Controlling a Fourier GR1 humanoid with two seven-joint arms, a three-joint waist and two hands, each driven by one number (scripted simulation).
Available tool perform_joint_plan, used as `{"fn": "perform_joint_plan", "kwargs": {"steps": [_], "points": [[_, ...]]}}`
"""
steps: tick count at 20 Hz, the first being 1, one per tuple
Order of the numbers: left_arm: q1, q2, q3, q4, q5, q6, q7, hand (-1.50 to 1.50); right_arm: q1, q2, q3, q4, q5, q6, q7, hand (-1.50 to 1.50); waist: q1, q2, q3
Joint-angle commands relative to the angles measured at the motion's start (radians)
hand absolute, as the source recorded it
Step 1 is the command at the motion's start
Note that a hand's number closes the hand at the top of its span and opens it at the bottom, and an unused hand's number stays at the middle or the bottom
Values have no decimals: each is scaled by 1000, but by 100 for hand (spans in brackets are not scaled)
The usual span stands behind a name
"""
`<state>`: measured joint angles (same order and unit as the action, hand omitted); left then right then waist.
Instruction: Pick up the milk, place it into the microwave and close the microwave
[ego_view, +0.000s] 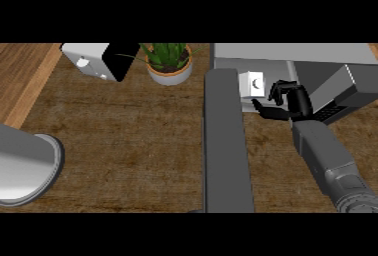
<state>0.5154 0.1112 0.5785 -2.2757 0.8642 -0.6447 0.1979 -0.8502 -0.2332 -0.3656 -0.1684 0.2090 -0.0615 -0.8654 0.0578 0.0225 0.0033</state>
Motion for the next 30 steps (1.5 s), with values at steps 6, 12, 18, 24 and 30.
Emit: {"fn": "perform_joint_plan", "kwargs": {"steps": [6, 12, 18, 24, 30], "points": [[-91, 0, -41, 32, -30, 15, 5, -150, -124, -71, 27, 28, 54, -136, 109, 150, 33, 24, 1], [-111, 35, -30, 57, -8, 8, 10, -150, -115, -91, 25, 43, 66, -235, 105, 150, 60, 39, 3], [-137, 51, -29, 50, -14, 14, 14, -150, -155, -136, 23, 56, 75, -281, 161, 150, 89, 50, 5], [-172, 59, -27, 94, -24, 3, 0, -150, -157, -152, 4, 59, 63, -307, 161, 150, 106, 69, 6], [-179, 81, -28, 83, -21, 5, 15, -150, -158, -180, -8, 64, 56, -306, 164, 150, 116, 69, 8]]}}
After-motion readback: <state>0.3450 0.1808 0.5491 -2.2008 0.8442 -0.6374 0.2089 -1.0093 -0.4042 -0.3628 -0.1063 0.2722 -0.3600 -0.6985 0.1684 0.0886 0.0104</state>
